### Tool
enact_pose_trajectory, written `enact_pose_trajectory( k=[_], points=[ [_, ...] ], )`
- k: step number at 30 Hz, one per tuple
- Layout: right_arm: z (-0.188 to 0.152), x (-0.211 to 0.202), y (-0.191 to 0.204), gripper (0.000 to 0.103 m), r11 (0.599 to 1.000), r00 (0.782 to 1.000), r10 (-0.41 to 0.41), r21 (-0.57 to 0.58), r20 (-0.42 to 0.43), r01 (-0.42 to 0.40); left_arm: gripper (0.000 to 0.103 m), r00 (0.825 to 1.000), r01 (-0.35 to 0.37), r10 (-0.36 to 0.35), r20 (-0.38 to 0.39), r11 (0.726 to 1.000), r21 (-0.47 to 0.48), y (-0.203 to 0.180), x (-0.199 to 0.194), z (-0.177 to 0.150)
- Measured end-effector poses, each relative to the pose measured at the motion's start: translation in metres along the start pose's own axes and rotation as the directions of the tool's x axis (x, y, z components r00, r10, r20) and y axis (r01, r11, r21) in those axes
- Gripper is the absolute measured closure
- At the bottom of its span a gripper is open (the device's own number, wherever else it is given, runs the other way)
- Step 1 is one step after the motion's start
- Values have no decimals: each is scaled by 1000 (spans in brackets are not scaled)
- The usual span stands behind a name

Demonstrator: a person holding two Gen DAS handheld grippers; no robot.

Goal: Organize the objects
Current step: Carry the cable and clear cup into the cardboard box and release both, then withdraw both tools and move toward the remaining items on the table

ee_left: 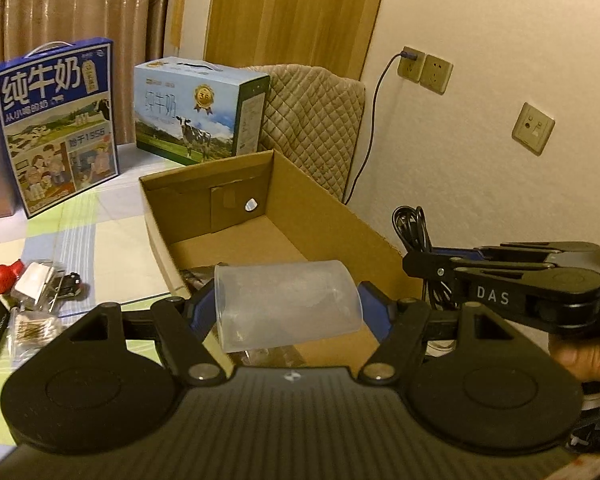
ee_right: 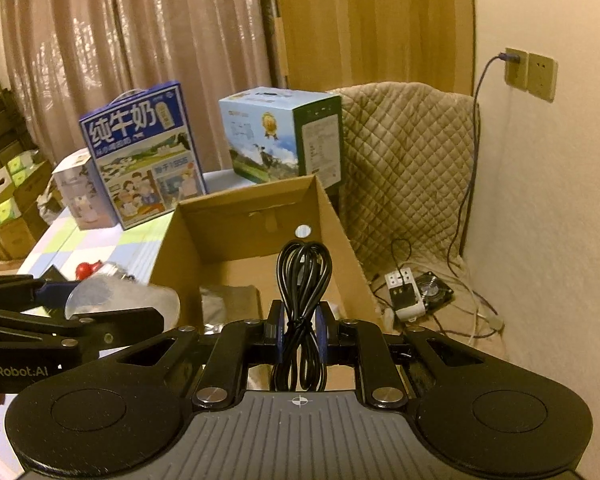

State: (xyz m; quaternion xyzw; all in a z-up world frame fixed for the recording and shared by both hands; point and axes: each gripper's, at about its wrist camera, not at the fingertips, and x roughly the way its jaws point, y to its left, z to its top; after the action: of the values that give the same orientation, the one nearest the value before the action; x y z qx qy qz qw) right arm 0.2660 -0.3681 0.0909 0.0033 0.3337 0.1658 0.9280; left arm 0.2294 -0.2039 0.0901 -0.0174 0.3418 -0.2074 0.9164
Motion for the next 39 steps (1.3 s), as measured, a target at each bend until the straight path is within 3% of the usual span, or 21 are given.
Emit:
enact_pose_trajectory(
  k=[2,4,25,26,27,29,39],
  points=[
    [-1,1,-4,90,1000,1000,-2,14,4,2,32,1000,23,-23,6,1000,-15,1,7,1],
    [-1,2,-6,90,1000,1000,-1,20,2,1,20,999,45,-45,-2,998,-41,5,14,2],
    [4,2,11,90,999,999,48,6,15,-48,20,1000,-20,20,-4,999,-39,27,-7,-9],
    [4,3,11,83,999,998,51,8,33,-51,20,1000,-21,21,-1,999,-38,28,-8,-9],
    [4,3,10,66,999,998,45,14,49,-46,20,1000,-21,21,1,999,-34,28,-9,-9],
    [4,2,7,50,998,996,35,45,80,-39,20,1000,-26,26,4,999,-30,31,-9,-10],
    [0,-7,9,49,999,998,30,41,61,-33,19,999,-50,50,3,997,-50,46,-15,-16]
  ],
)
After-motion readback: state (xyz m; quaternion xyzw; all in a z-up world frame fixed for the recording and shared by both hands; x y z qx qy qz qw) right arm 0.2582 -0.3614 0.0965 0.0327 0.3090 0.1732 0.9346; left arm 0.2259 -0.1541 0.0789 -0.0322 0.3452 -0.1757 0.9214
